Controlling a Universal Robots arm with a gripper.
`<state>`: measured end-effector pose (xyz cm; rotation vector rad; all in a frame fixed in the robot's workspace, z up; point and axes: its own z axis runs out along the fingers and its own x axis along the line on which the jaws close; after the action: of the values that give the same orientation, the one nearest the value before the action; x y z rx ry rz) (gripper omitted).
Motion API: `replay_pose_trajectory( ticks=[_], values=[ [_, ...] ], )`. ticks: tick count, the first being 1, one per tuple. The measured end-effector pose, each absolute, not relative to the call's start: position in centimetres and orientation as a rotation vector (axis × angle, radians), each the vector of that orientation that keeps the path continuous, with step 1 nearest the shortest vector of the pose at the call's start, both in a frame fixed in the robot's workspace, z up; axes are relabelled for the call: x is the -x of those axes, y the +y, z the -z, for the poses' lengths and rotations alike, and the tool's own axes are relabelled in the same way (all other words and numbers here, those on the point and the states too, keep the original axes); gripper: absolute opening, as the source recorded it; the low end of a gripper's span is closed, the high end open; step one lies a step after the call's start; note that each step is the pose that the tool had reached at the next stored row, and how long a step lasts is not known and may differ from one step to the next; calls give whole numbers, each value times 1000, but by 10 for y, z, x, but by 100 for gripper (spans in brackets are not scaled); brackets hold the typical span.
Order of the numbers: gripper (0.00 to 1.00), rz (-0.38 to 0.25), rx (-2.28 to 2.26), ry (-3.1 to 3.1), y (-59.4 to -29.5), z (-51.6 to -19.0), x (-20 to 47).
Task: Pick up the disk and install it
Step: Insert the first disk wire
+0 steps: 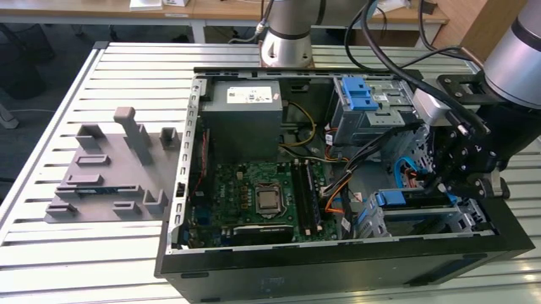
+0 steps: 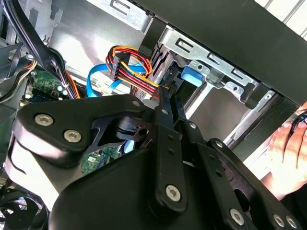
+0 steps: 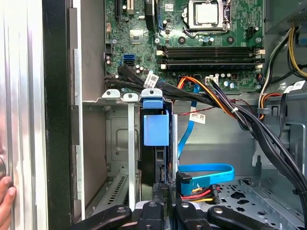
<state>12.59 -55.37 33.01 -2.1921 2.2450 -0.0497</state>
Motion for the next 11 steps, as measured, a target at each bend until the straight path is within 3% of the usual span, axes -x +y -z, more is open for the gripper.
replay_pose_trajectory(
  ticks=[5,6,11],
  values=[
    [18,49,2192,2245,-554,-330,-126],
    [24,49,2192,2245,-554,-330,-126],
    [24,49,2192,2245,-554,-335,-126]
  ],
)
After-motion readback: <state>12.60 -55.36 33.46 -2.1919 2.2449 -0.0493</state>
